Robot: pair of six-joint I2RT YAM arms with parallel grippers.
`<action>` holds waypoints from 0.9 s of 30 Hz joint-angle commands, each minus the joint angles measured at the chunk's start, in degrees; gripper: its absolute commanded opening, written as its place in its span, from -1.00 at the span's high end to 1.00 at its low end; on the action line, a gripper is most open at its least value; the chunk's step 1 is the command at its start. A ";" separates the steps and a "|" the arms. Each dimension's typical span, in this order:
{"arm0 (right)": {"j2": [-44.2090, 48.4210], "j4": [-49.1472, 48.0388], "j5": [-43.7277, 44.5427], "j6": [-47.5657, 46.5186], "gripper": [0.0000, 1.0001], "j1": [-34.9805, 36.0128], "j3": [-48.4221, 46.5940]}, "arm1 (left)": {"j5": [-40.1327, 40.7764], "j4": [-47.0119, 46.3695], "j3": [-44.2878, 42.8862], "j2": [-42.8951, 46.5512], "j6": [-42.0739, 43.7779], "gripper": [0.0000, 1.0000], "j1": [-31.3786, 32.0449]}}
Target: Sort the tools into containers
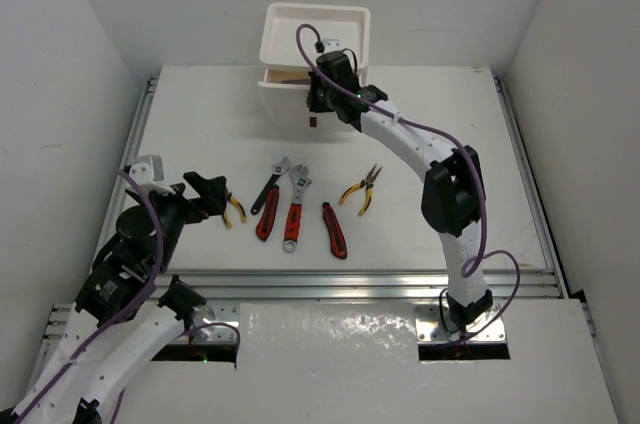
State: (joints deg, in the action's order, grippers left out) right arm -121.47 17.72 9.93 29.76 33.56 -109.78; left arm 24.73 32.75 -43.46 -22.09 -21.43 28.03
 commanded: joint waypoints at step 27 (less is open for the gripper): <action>-6.06 -8.93 -5.36 -14.82 0.61 -6.49 -7.30 | -1.53 -2.69 0.13 0.55 1.04 -1.00 -0.61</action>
State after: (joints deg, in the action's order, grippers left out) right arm -127.70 14.17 4.23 17.32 28.21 -116.79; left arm 23.86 32.36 -43.38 -21.96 -21.23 28.03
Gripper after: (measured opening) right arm 0.194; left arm 0.996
